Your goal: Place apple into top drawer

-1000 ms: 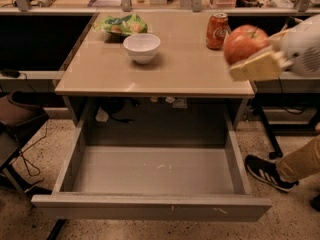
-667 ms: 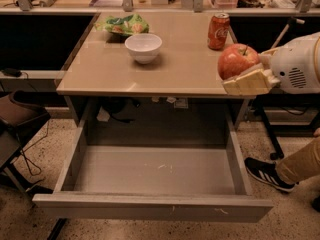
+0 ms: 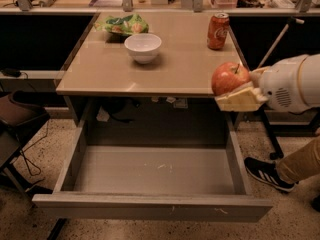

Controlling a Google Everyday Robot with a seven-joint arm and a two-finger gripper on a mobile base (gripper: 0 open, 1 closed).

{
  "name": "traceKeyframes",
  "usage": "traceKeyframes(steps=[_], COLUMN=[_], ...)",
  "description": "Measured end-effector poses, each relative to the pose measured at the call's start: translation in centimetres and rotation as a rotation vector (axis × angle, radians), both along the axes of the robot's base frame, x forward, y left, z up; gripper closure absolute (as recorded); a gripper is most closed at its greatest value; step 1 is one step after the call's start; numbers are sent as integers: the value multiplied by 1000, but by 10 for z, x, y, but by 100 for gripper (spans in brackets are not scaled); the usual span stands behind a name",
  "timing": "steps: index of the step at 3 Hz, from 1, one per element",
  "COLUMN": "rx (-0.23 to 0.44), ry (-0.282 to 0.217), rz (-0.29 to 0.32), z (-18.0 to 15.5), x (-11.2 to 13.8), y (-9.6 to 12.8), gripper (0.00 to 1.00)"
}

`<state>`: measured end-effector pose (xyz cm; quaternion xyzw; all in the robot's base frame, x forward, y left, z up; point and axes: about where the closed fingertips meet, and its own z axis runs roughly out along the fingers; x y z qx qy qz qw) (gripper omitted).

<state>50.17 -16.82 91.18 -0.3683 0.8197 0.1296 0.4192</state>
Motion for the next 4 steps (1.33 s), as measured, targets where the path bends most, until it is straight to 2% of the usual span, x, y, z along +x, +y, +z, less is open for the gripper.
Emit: traceKeyframes(steps=[1, 2, 3, 4], rx=[52, 95, 90, 60], ry=[55, 186, 220, 193], rz=[-6, 11, 19, 19], z=[-72, -156, -173, -175], x=[-19, -53, -66, -54], y=[23, 53, 57, 66], gripper=[100, 100, 100, 100])
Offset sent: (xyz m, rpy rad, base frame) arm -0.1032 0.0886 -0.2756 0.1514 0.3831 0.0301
